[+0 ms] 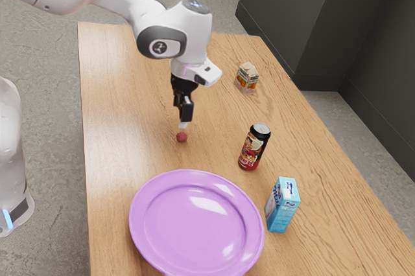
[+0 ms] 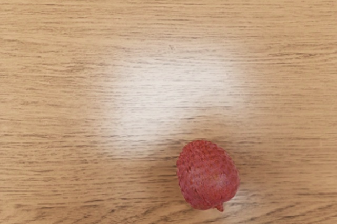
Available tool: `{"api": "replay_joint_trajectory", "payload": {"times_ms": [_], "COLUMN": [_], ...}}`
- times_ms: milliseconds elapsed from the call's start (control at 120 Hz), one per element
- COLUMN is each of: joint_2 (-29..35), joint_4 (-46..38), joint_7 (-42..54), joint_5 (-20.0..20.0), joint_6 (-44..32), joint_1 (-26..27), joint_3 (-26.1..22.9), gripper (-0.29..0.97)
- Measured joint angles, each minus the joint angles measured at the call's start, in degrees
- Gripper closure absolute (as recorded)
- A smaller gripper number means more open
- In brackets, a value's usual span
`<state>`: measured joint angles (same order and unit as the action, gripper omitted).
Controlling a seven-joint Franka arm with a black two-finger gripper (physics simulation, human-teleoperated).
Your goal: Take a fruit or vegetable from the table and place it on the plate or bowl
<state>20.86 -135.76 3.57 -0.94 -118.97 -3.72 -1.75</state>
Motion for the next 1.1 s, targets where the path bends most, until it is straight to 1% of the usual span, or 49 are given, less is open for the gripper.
{"api": "replay_joint_trajectory", "payload": {"times_ms": [592, 1100], "joint_2": [-3.21, -3.83], "joint_4": [-1.55, -2.79], "joint_7": [0.73, 0.94], "joint_5": [0.06, 0.18], "joint_6": [-4.99, -7.17], "joint_1": [0.13, 0.22], "joint_3": [-1.24, -1.39], "gripper": [0.0, 0.0]}}
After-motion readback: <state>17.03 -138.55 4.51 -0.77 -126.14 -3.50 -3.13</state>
